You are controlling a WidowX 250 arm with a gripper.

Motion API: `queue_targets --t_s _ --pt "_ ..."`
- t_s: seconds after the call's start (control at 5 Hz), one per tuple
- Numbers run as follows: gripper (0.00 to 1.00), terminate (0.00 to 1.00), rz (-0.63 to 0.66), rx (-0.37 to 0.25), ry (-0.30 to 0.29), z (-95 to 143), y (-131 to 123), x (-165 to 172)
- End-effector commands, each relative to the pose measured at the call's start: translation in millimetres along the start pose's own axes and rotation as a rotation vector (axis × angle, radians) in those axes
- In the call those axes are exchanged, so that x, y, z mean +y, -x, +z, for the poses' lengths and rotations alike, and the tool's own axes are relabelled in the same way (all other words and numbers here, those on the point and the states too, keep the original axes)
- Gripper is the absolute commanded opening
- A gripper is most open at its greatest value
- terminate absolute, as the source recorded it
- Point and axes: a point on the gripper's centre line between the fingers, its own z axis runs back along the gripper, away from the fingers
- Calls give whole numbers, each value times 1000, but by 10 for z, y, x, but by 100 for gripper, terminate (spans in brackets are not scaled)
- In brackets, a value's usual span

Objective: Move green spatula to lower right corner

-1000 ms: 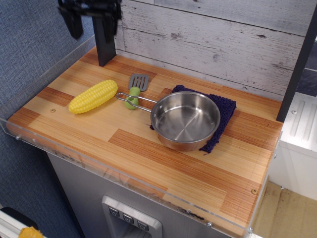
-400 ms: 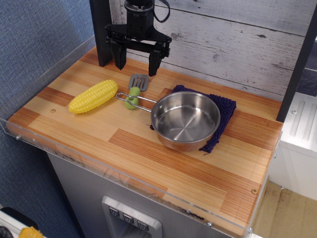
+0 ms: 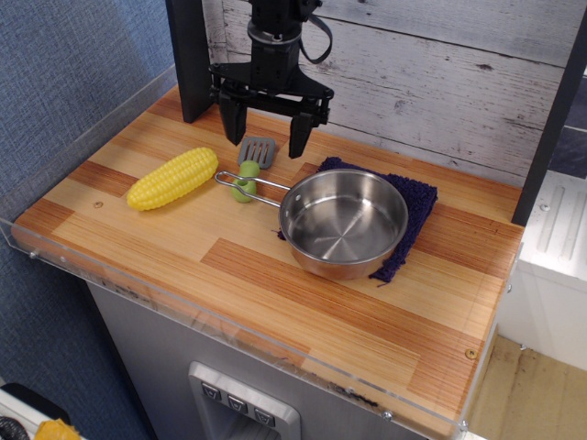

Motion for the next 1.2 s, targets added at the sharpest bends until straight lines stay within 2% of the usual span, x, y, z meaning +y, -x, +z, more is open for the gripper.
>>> queue_targets --t_s 0.0,0.4,0.6,1.0 --pt "100 0 -11 23 -18 -212 112 28" --pt "100 0 -52 97 -57 -494 288 92" --pt "0 0 -62 102 -69 -559 351 129" --pt "0 0 -26 18 -81 -214 252 266"
